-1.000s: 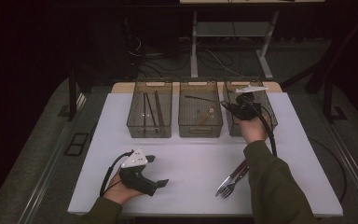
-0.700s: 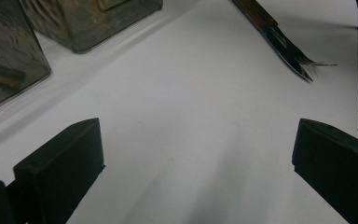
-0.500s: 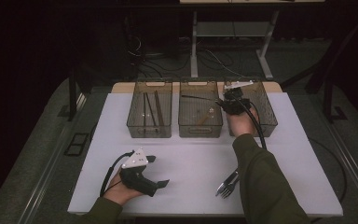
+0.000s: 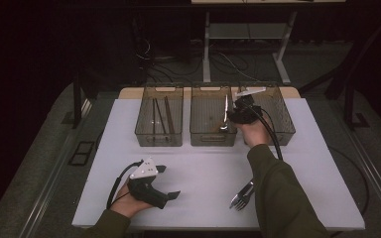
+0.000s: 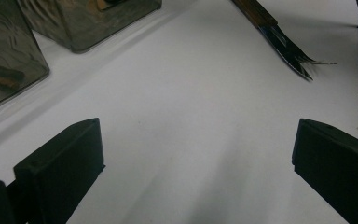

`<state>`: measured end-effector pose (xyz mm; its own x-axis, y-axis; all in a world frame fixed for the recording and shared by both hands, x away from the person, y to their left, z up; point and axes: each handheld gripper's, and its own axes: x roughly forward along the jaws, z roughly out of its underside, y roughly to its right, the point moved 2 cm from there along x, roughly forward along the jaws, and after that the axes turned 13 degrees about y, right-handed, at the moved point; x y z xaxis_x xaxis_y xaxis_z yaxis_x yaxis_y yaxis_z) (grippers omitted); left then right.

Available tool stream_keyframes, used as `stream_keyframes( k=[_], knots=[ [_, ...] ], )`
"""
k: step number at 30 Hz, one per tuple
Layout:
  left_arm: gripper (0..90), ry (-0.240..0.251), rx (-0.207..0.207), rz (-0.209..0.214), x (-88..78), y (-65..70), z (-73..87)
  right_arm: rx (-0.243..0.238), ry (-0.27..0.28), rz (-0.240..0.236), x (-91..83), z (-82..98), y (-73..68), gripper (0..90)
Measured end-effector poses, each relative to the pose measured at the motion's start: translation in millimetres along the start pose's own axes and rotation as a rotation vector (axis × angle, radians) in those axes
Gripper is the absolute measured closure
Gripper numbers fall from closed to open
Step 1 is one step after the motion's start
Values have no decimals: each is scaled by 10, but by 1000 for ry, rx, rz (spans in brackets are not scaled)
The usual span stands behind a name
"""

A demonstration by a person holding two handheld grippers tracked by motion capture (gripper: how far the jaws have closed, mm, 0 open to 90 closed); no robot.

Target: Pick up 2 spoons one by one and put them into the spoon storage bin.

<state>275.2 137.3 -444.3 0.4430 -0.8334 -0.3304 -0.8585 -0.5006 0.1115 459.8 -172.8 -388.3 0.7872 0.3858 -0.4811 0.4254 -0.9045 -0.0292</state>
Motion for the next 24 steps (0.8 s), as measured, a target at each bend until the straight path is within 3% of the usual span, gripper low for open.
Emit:
stream_keyframes(
  k=[3, 12, 24],
  knots=[
    [7, -3, 3, 0, -2, -6, 0, 41, 21, -27, -38, 1, 4, 552],
    [7, -11, 0, 7, 5, 0, 6, 32, 57, -104, -213, 16, -16, 398],
    [5, -16, 8, 5, 5, -9, 13, 20, 98, -206, -530, 165, -34, 378]
  ],
)
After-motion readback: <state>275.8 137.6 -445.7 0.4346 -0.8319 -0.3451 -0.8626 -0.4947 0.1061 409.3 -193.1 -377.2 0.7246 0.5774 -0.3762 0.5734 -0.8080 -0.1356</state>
